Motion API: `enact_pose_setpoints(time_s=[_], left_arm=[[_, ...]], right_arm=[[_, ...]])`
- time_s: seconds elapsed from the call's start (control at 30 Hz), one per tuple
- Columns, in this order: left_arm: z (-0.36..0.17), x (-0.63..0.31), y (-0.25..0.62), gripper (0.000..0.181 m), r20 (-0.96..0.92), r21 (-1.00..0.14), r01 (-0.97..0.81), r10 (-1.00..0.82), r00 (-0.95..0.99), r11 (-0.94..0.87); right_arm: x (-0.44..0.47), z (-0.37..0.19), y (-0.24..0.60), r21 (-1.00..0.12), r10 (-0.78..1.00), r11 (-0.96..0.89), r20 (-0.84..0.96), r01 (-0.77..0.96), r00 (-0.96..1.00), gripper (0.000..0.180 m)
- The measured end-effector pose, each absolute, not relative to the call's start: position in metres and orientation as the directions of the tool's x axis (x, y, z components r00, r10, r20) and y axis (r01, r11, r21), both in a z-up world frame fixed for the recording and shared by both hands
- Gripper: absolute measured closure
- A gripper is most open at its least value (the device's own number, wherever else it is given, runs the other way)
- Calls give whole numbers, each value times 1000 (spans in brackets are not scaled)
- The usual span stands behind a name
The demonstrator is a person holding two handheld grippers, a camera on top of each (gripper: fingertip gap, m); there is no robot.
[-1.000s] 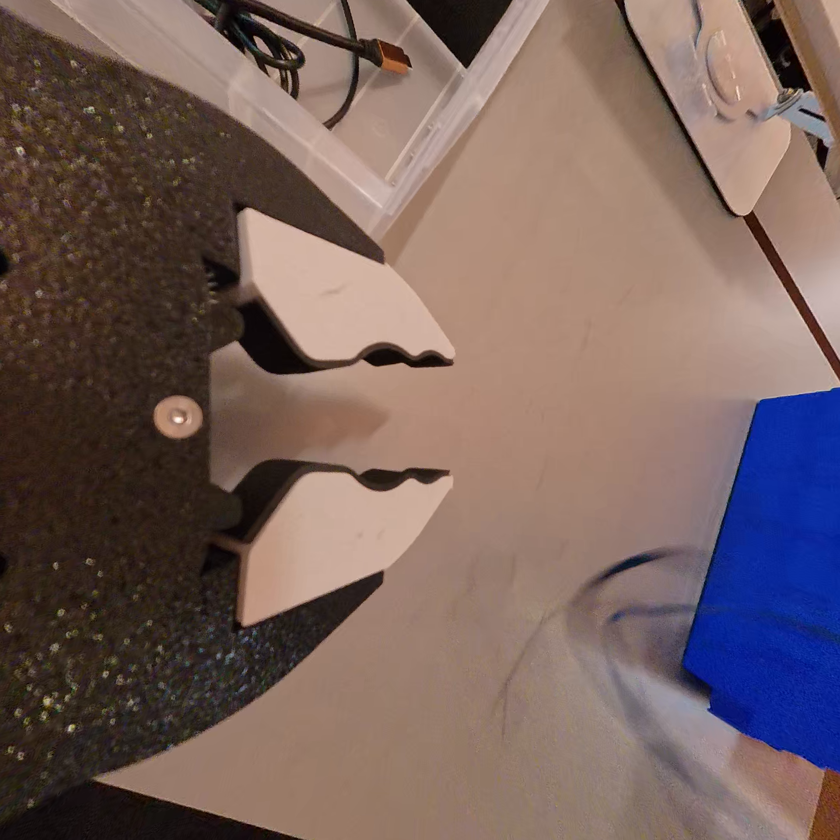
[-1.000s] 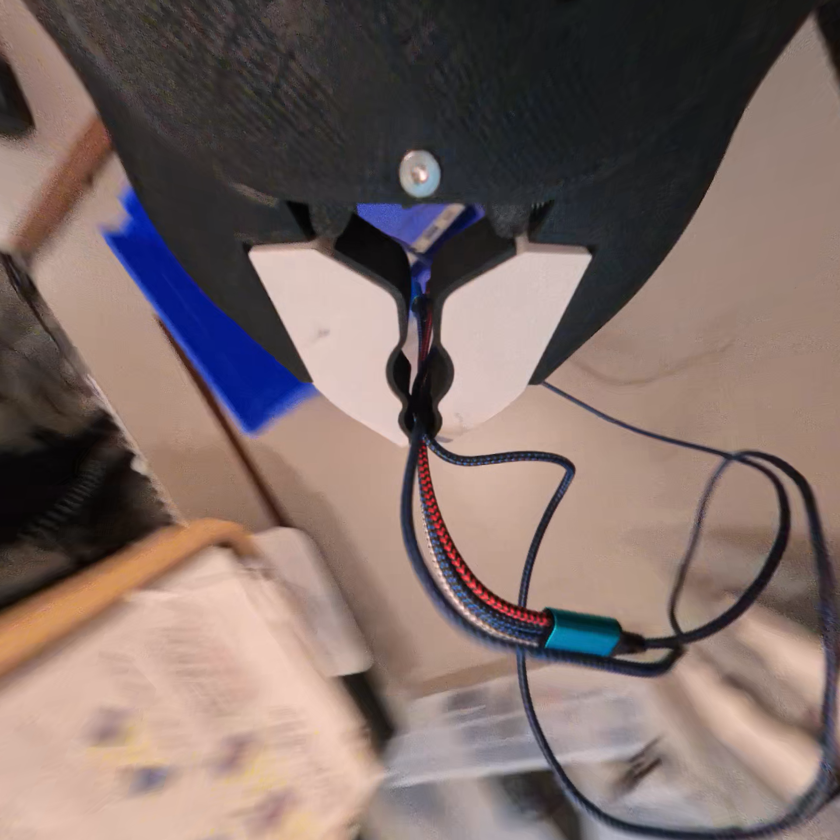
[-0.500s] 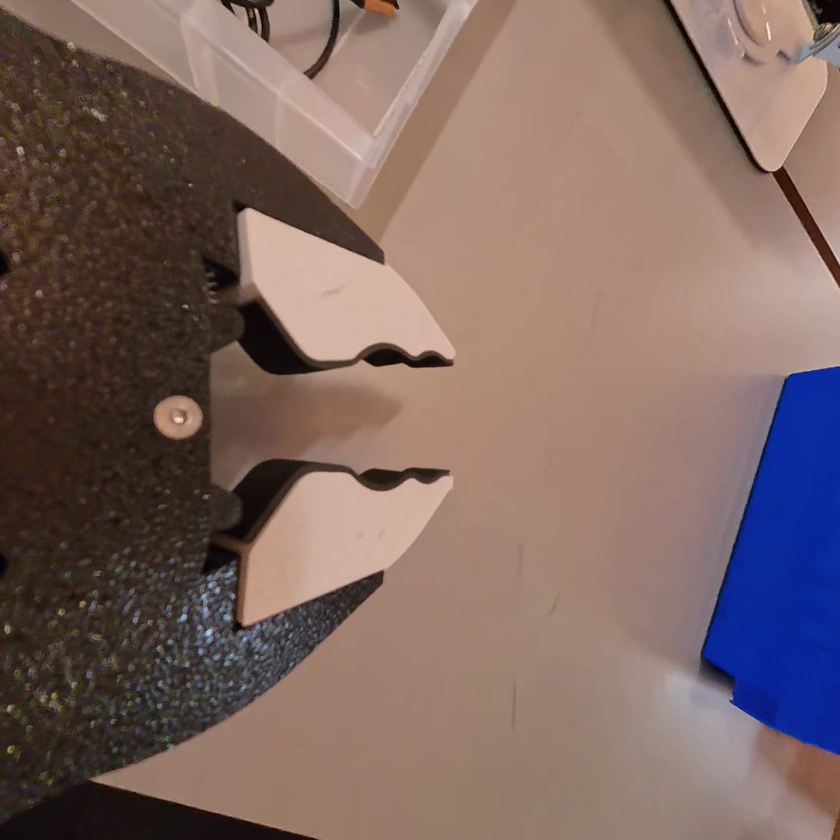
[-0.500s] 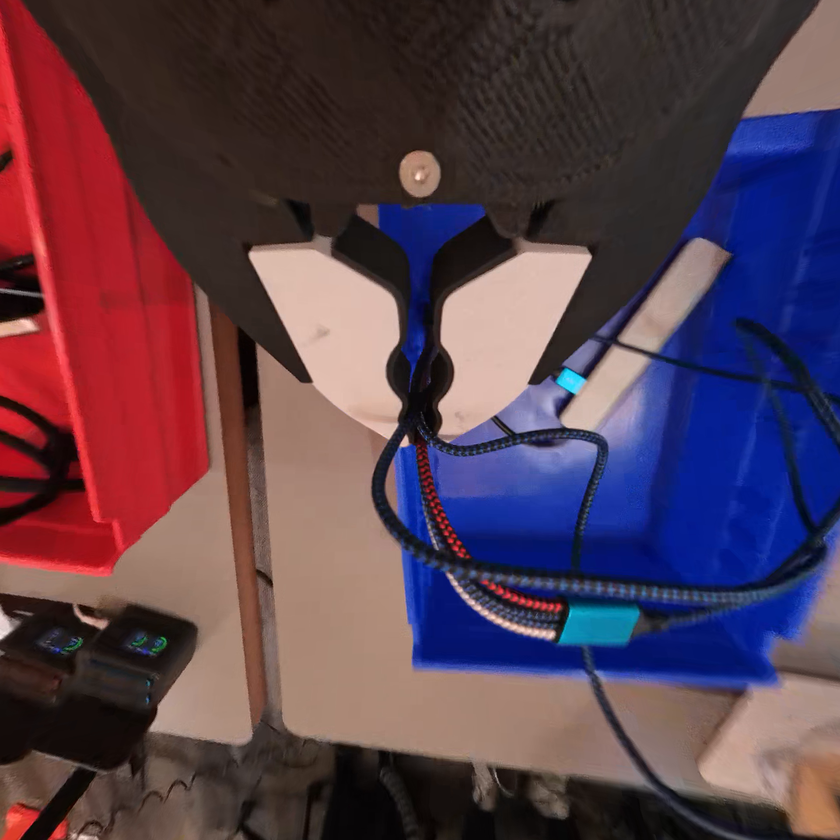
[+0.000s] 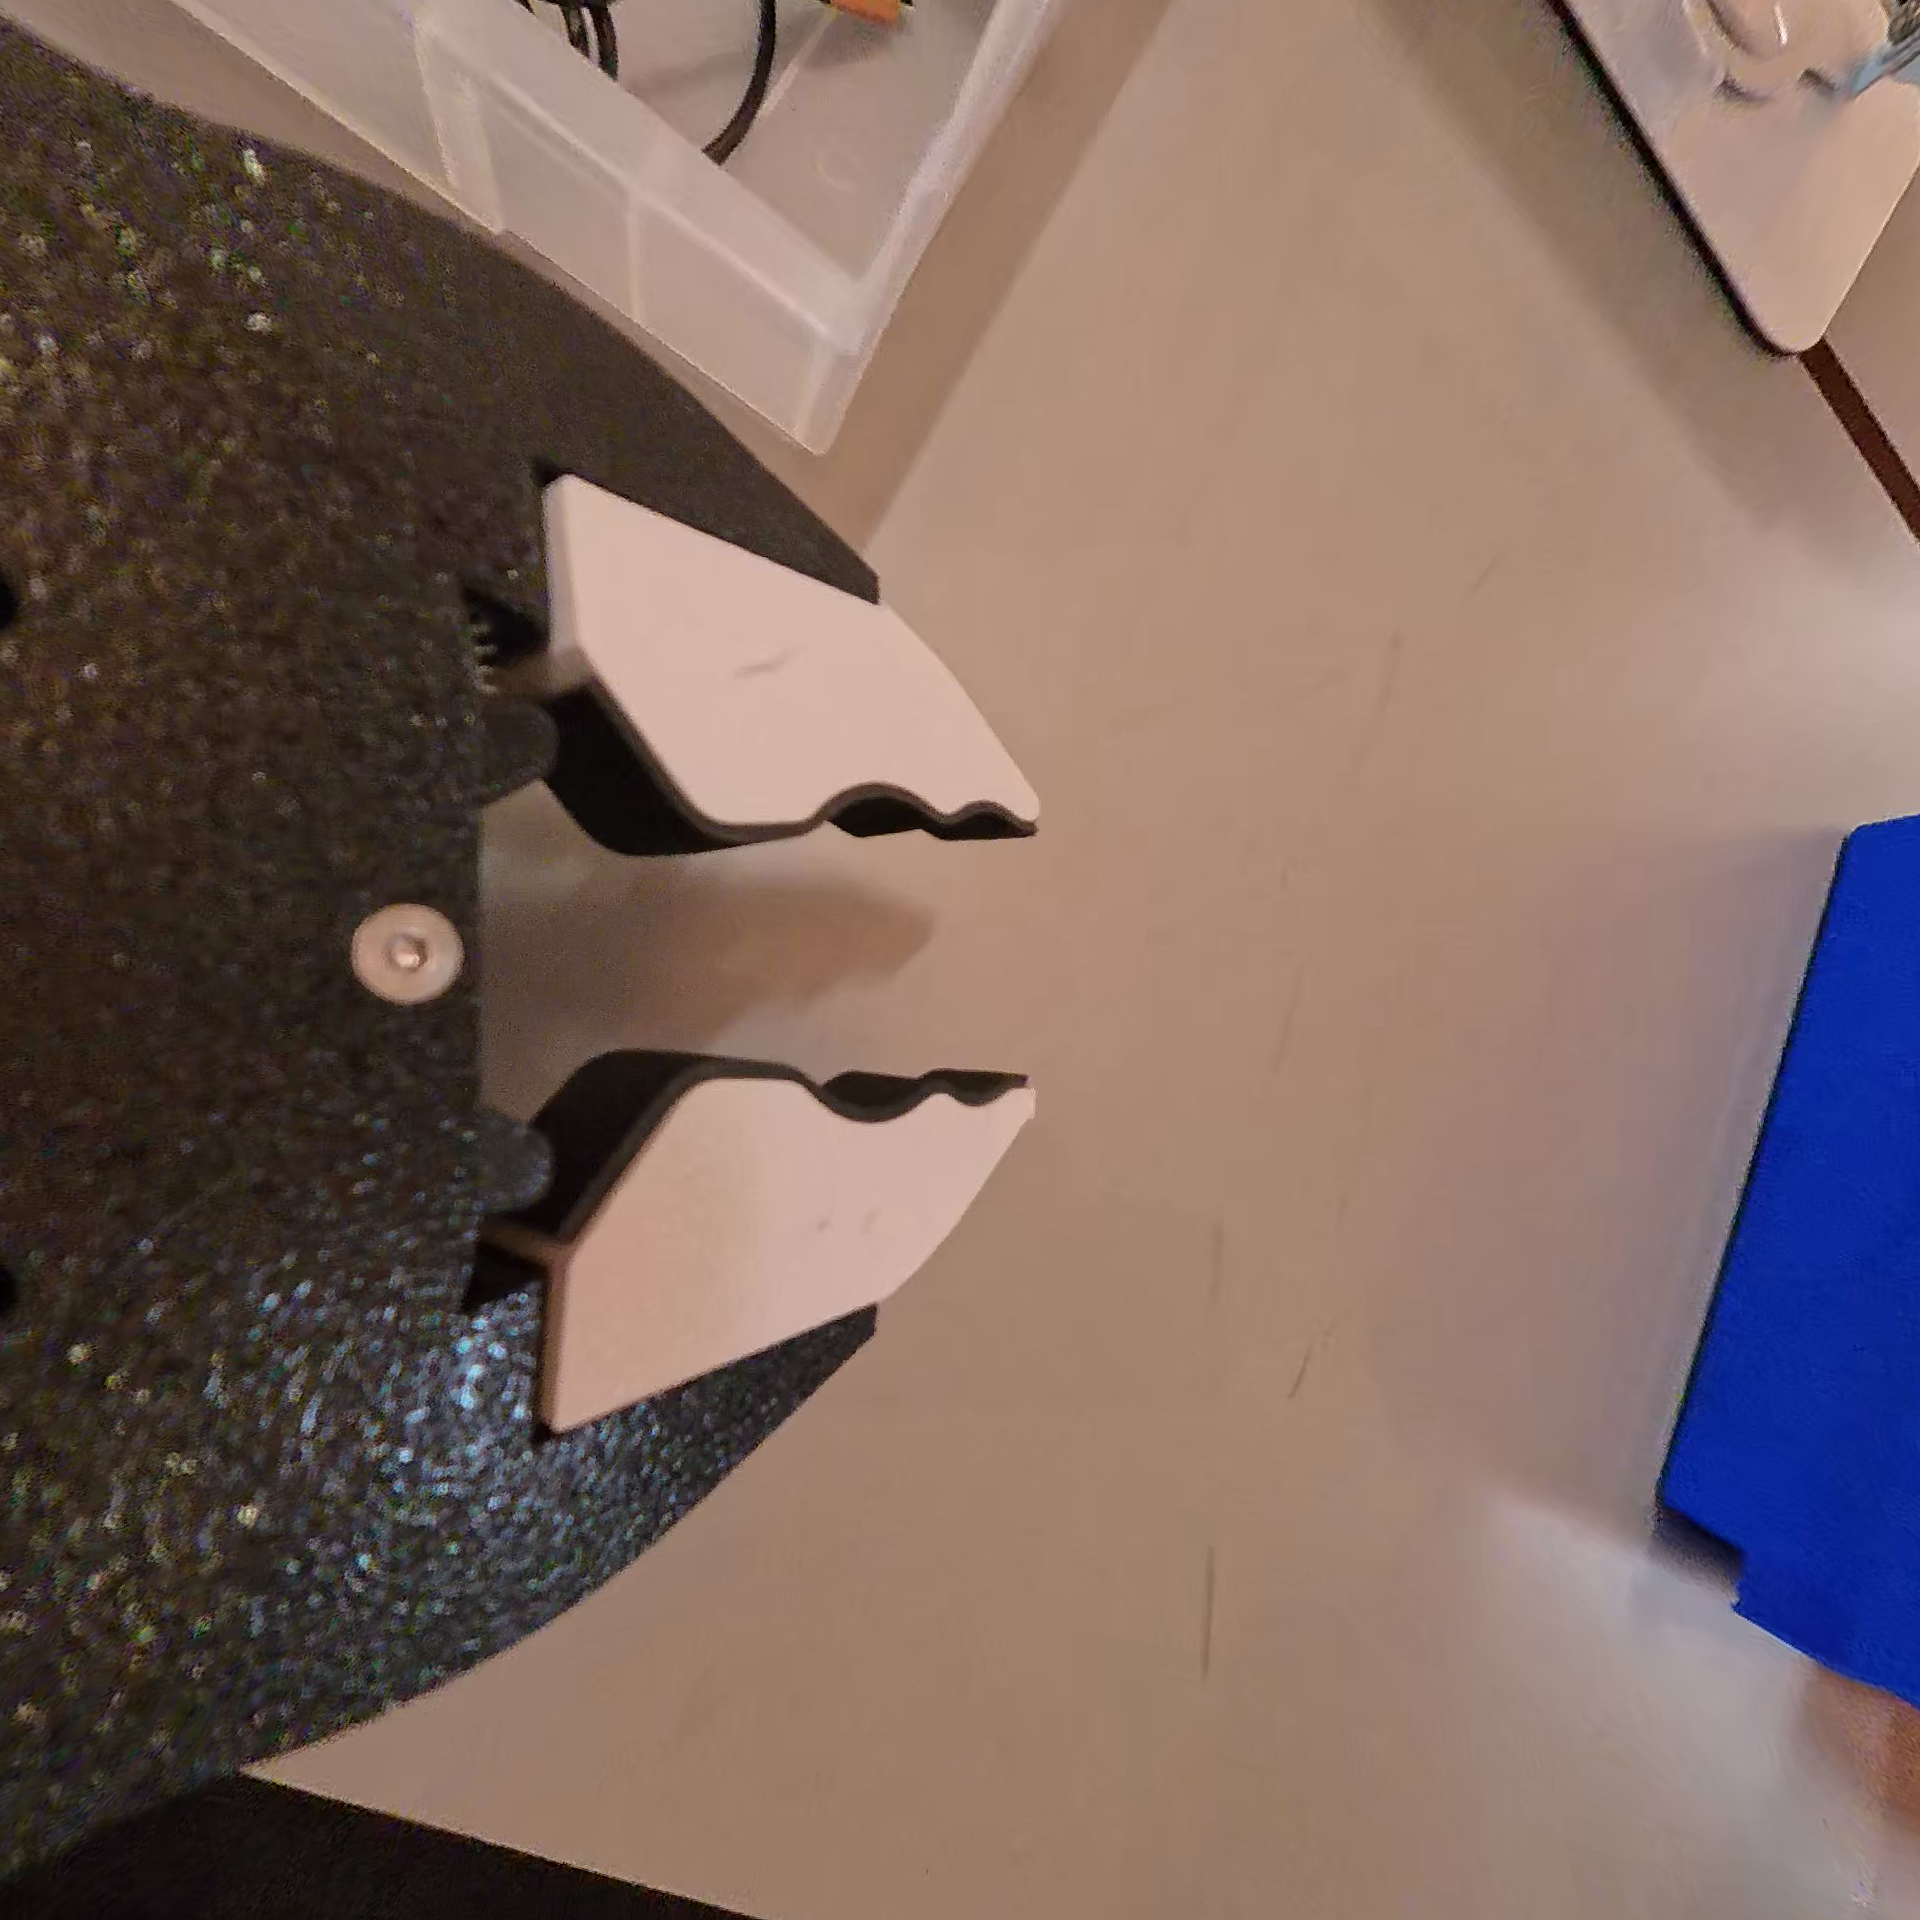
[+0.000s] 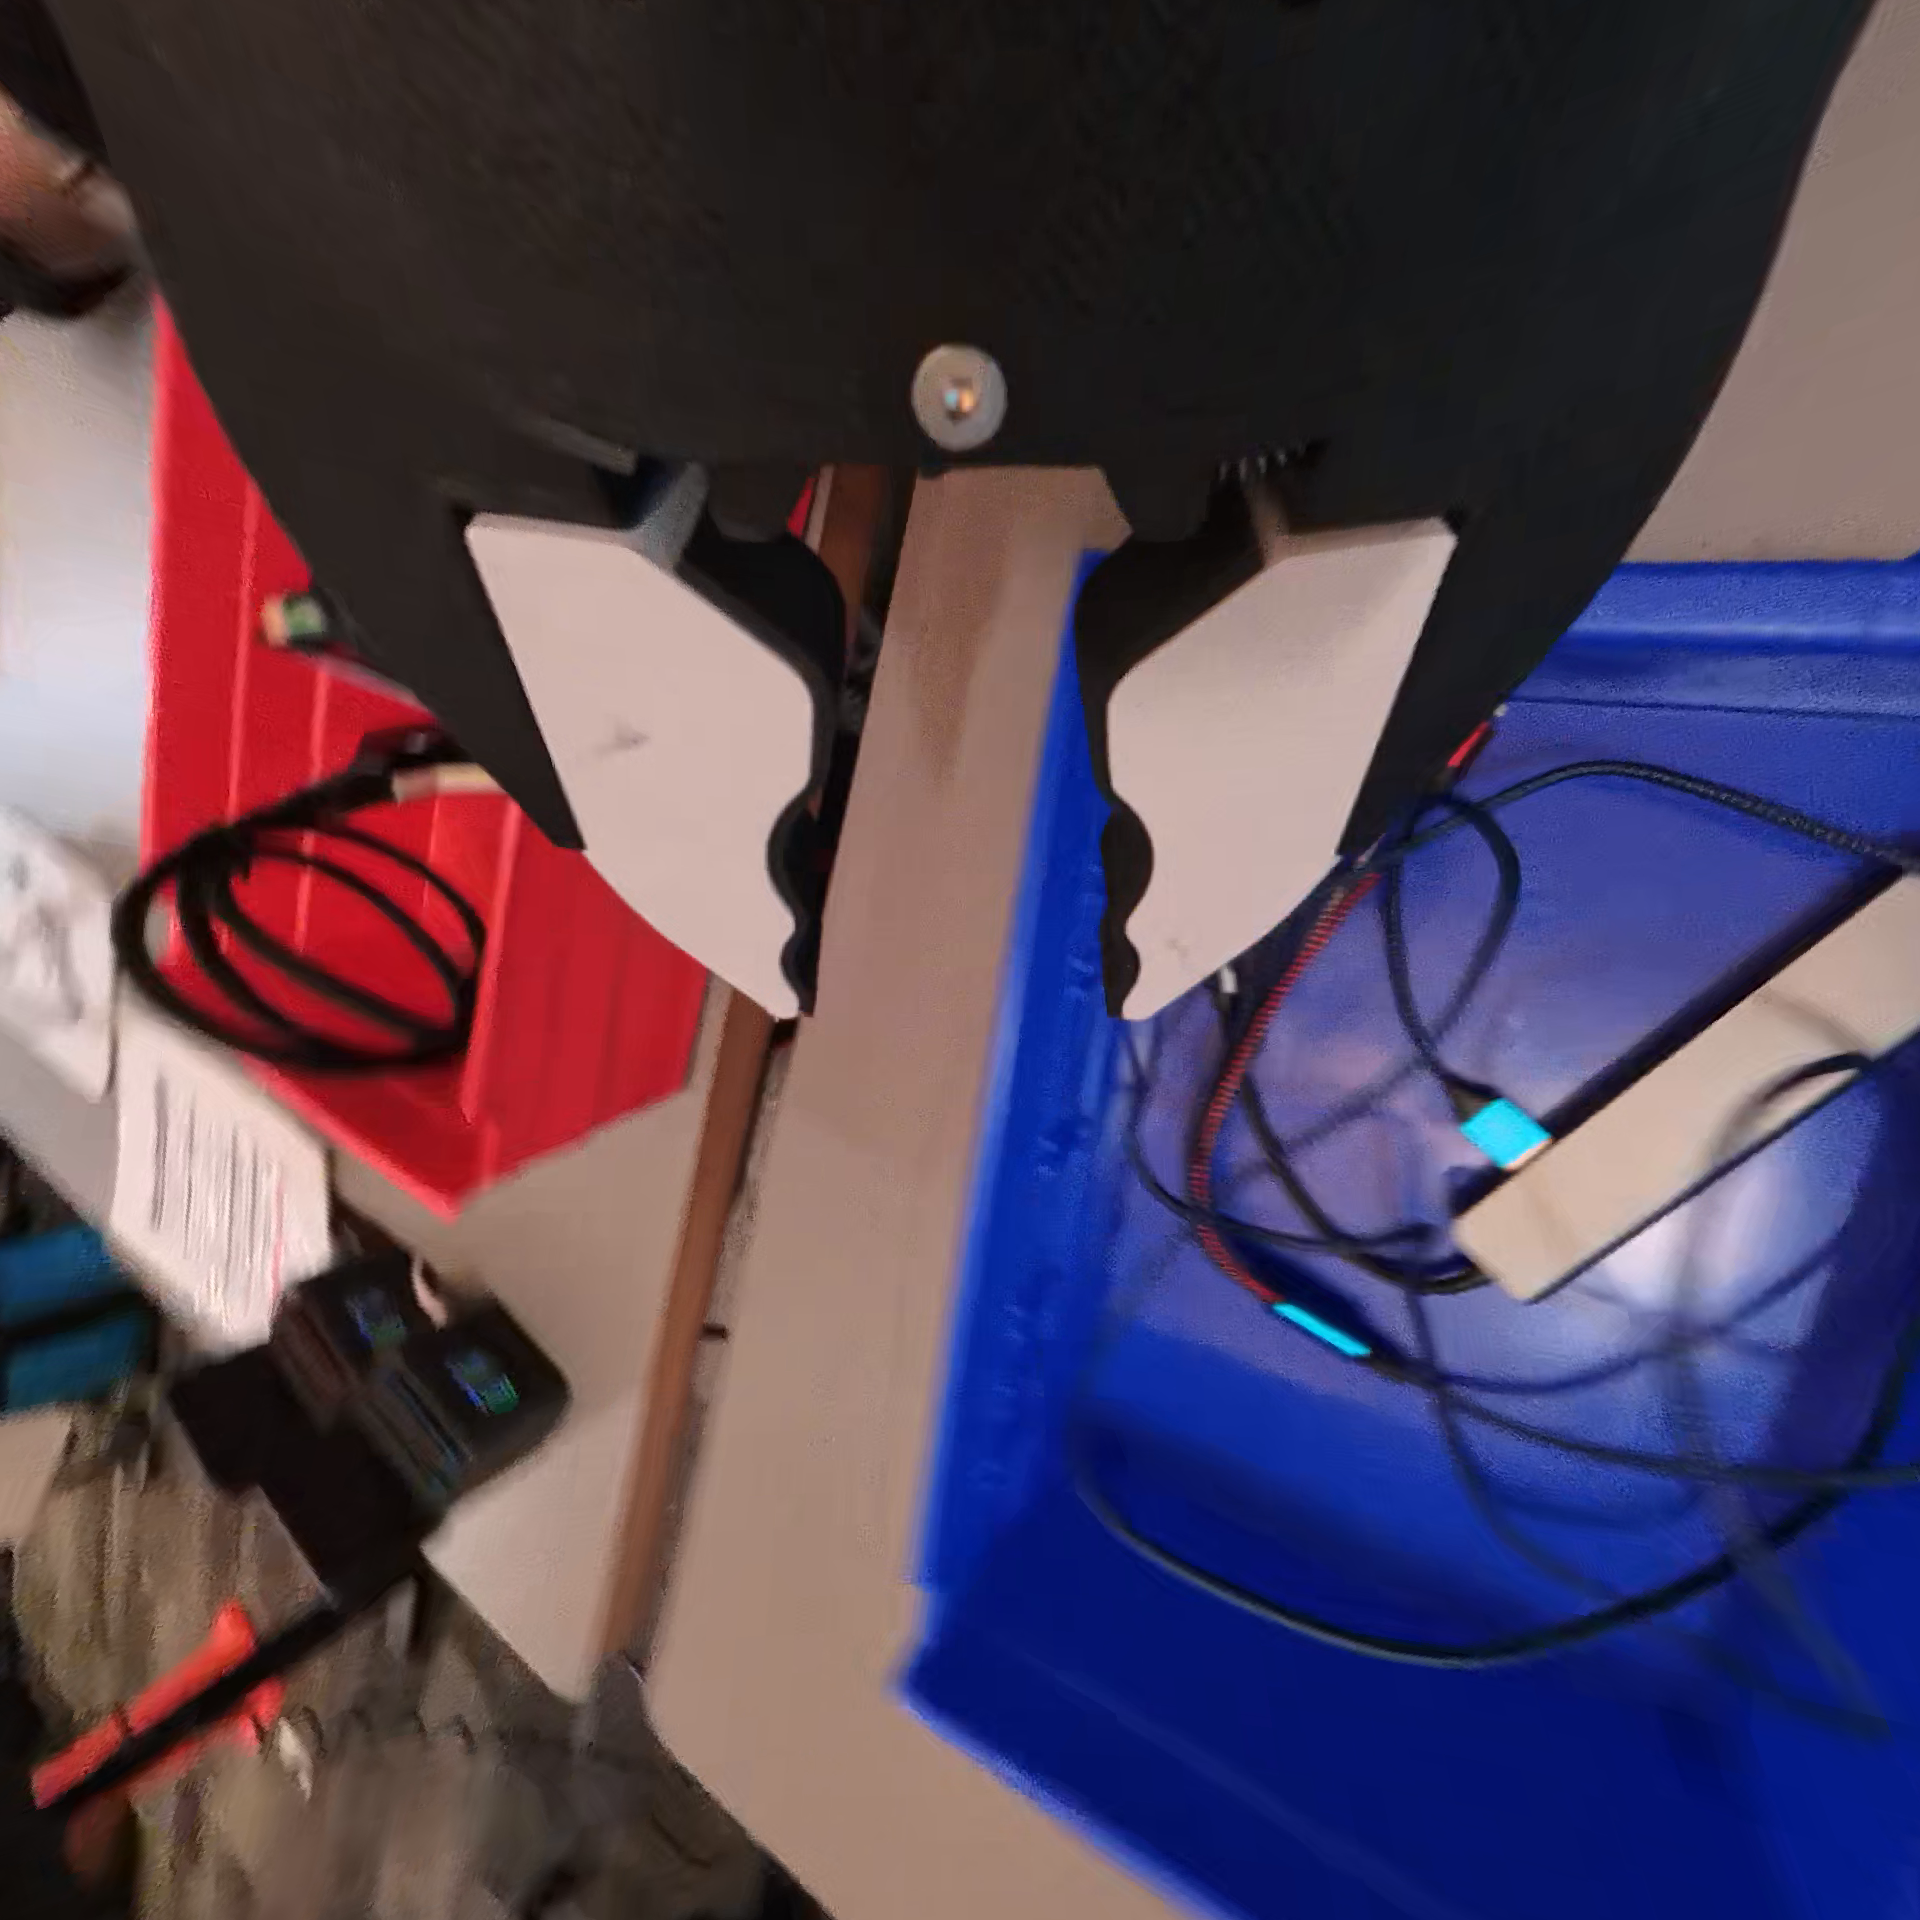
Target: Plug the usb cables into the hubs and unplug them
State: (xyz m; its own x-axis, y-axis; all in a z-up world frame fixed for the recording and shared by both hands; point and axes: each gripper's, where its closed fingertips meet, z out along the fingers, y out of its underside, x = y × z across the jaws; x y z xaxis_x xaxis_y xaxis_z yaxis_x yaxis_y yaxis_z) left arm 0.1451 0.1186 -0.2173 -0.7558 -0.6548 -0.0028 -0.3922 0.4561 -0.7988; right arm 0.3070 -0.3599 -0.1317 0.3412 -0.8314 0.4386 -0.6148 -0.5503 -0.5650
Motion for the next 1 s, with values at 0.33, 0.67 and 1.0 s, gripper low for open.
enact_pose_setpoints(time_s=[0.33, 0.67, 1.0], left_arm=[[-218, 143, 111, 139, 0, -792, -389, -637, -771, 471], [-222, 144, 103, 139, 4, -789, -391, -632, -775, 475], [-216, 141, 102, 139, -11, -793, -372, -621, -783, 483]], right_arm=[[265, -194, -374, -557, -918, -391, 176, -733, 356, 167], [246, -178, -345, -880, -971, 241, -221, -410, -95, 177], [262, -170, -342, -947, -993, 48, -12, -316, -117, 172]])
